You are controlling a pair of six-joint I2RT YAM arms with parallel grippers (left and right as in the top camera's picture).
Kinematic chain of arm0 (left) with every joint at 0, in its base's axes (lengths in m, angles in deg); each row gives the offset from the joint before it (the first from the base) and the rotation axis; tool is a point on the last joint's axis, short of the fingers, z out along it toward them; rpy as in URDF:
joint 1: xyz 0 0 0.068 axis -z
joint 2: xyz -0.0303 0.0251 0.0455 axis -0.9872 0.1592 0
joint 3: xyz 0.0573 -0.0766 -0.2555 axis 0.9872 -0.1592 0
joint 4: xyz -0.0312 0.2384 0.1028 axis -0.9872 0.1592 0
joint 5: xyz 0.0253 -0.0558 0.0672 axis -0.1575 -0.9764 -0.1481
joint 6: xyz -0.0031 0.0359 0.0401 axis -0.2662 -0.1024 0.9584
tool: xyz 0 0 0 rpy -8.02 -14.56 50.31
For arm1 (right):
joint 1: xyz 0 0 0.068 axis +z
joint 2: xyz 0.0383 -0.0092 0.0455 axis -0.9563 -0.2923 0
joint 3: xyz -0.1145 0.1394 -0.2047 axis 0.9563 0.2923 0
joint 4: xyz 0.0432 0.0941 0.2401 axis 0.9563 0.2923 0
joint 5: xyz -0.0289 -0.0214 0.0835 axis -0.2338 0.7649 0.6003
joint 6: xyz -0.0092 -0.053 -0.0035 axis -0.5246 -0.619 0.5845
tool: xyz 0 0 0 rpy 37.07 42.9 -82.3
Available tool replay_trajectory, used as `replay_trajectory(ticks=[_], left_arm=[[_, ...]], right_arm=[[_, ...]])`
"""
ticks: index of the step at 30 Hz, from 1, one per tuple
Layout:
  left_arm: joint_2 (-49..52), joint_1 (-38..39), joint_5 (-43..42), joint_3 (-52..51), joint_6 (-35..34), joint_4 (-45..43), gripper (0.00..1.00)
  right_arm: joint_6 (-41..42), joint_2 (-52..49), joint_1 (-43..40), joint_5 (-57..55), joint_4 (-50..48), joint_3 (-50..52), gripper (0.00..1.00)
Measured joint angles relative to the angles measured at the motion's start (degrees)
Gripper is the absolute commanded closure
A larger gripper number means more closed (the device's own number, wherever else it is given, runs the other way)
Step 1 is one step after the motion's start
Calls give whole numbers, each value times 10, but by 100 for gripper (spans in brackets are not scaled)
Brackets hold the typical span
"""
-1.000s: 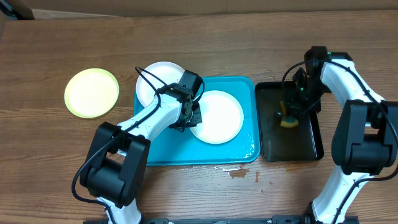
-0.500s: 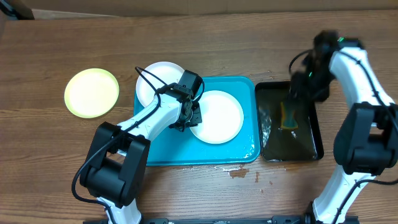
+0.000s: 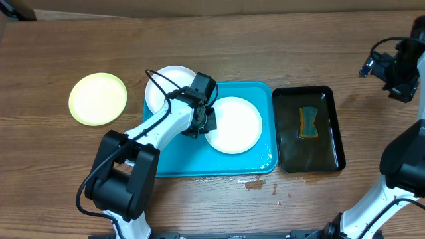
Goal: Clean dirty plates on tray and stack at the side
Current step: 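Lift the white plate with the left gripper and tilt it over the black tray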
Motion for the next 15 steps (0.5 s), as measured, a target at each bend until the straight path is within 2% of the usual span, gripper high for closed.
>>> replay_trajectory(ticks=[10, 15], left_arm=[[-26, -28, 41, 31, 43, 9, 96], [-48, -31, 58, 32, 57, -15, 96]], right_arm=[[4, 0, -1, 0, -1, 0, 0], [4, 0, -1, 0, -1, 0, 0]])
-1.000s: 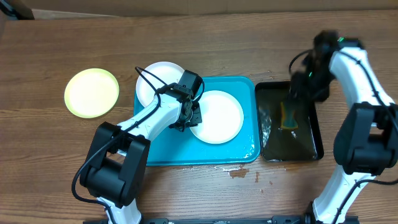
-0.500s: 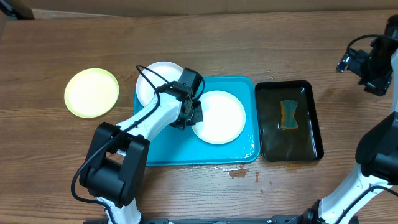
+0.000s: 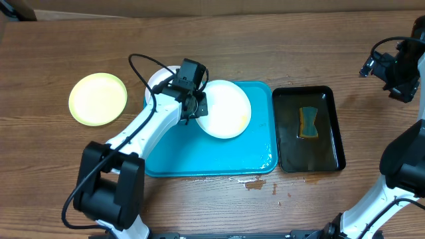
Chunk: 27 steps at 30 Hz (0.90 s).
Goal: Clean dirty plates on tray and stack at the side
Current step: 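Lift the white plate with the left gripper and tilt it over the black tray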
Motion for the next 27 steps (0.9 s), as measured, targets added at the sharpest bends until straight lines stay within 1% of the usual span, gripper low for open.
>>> replay_trajectory(ticks=[7, 15, 18, 22, 27], left_arm=[[-22, 0, 6, 8, 17, -28, 96], [-23, 12, 8, 56, 23, -31, 96], [-23, 36, 11, 74, 23, -44, 96], [-23, 84, 19, 80, 24, -82, 96], [-23, 158, 66, 81, 27, -113, 96]], right_arm=[[0, 0, 0, 0, 0, 0, 0], [0, 0, 0, 0, 0, 0, 0], [0, 0, 0, 0, 0, 0, 0], [0, 0, 0, 0, 0, 0, 0], [0, 0, 0, 0, 0, 0, 0]])
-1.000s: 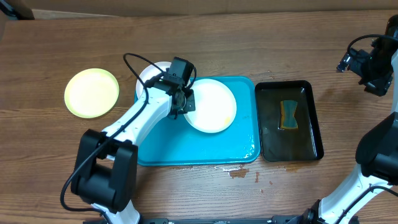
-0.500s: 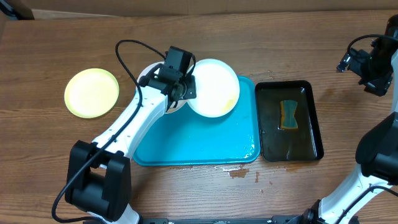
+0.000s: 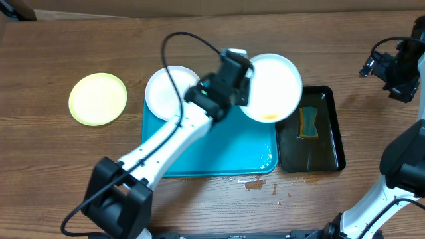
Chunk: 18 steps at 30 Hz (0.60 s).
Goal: Clean dirty plates on tray and stack at the side
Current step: 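Lift the white plate with the left gripper and tilt it over the black tray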
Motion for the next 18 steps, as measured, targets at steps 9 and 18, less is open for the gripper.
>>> replay_trajectory(ticks=[9, 18], left_arm=[[0, 135, 167, 0, 68, -51, 96], [0, 224, 308, 2, 226, -155, 96]], right_arm=[[0, 0, 0, 0, -1, 0, 0], [0, 0, 0, 0, -1, 0, 0]])
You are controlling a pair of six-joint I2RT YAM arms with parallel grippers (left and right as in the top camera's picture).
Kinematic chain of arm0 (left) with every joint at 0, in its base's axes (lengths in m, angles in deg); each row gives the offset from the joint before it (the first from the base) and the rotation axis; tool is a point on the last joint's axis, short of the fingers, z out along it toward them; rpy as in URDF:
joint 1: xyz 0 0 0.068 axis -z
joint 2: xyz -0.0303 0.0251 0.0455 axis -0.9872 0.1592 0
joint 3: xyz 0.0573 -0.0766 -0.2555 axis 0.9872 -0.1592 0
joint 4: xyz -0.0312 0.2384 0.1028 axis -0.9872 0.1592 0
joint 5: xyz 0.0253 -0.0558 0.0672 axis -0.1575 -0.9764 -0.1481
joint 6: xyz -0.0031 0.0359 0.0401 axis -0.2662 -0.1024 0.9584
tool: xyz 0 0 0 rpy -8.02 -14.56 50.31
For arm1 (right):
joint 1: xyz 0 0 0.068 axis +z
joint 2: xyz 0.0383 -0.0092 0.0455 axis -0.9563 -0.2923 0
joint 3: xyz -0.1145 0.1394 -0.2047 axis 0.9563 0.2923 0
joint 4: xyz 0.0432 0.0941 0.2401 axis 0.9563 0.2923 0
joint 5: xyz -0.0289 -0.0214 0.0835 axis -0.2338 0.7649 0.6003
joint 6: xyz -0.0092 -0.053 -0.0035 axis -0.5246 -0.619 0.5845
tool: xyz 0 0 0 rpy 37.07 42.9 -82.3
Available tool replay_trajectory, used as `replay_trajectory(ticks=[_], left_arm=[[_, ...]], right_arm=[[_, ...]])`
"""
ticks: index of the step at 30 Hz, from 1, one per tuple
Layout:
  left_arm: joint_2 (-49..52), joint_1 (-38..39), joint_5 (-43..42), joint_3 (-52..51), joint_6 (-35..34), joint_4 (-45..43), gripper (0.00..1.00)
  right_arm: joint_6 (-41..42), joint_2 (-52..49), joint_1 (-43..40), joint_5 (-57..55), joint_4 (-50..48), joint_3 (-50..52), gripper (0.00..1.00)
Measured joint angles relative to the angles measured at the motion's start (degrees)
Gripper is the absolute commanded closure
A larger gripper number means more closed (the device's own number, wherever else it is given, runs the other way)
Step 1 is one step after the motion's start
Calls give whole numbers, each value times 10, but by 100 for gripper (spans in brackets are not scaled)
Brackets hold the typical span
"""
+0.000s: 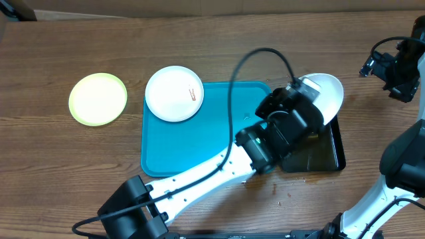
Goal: Clean dirty plates on tray and stack at the side
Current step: 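Lift the white plate with the left gripper and tilt it over the black tray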
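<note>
My left gripper (305,88) is shut on the rim of a white plate (327,93) and holds it tilted over the black water tray (337,147). My arm hides the sponge in that tray. A second white plate (174,93), with a reddish smear, lies at the far left corner of the blue tray (199,136). A yellow-green plate (98,98) rests on the table to the left. My right gripper (388,66) hangs raised at the right edge, and its jaws are too dark to read.
Small wet spots (255,184) mark the wooden table in front of the blue tray. The left arm's cable (255,56) loops high above the blue tray.
The left gripper has carried the white plate further right, from over the blue tray's far right corner to above the black tray. The plate now tilts steeply. The right arm has not moved.
The left gripper was at the rim of a white plate lying in the blue tray. Then it held that plate lifted near the tray's far edge, then at the far right corner, and now tilted over the black tray. The other plates stayed put.
</note>
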Motion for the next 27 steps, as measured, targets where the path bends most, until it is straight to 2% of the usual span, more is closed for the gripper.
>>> replay_trajectory(ticks=[6, 14, 19, 27], left_arm=[[0, 35, 78, 1, 141, -81, 96], [0, 61, 125, 1, 291, -172, 96], [0, 74, 145, 2, 340, -214, 96], [0, 75, 153, 2, 356, -218, 96]], right_arm=[[0, 0, 0, 0, 0, 0, 0], [0, 0, 0, 0, 0, 0, 0], [0, 0, 0, 0, 0, 0, 0], [0, 0, 0, 0, 0, 0, 0]])
